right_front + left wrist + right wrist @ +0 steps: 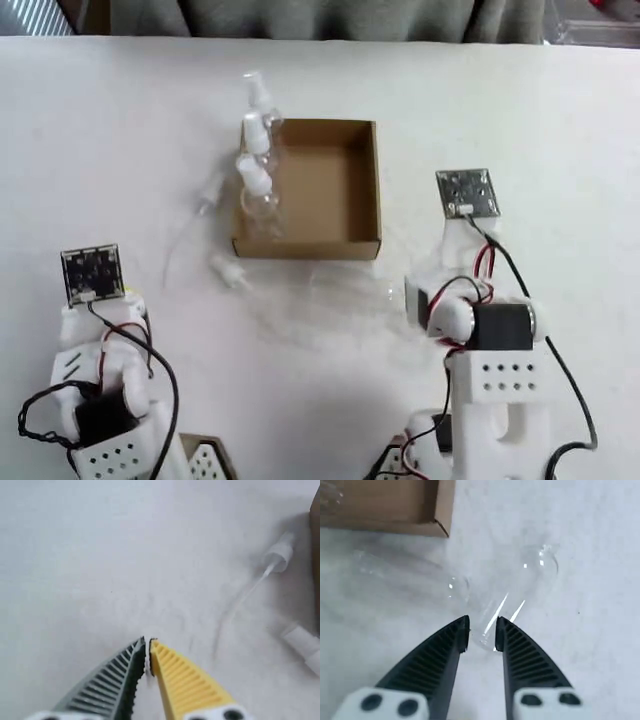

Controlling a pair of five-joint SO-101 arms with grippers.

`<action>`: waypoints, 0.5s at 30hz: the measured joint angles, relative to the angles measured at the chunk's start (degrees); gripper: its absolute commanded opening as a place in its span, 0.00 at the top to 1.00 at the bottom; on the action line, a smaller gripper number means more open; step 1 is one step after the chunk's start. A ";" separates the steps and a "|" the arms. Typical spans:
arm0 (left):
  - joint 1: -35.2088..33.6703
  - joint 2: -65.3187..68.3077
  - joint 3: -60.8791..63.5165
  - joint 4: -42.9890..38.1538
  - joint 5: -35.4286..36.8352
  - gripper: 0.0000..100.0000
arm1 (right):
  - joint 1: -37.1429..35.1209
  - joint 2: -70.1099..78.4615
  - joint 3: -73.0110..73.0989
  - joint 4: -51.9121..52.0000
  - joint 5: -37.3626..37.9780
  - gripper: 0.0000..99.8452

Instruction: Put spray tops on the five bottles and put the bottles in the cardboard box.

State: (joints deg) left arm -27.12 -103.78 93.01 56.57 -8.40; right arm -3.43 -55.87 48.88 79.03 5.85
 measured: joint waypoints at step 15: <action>1.32 0.00 0.00 0.00 -0.09 0.97 | 10.64 0.09 9.41 -11.78 -3.96 0.85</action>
State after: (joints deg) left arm -25.80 -103.78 93.01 56.57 -8.48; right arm 7.21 -55.78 58.29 67.25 1.89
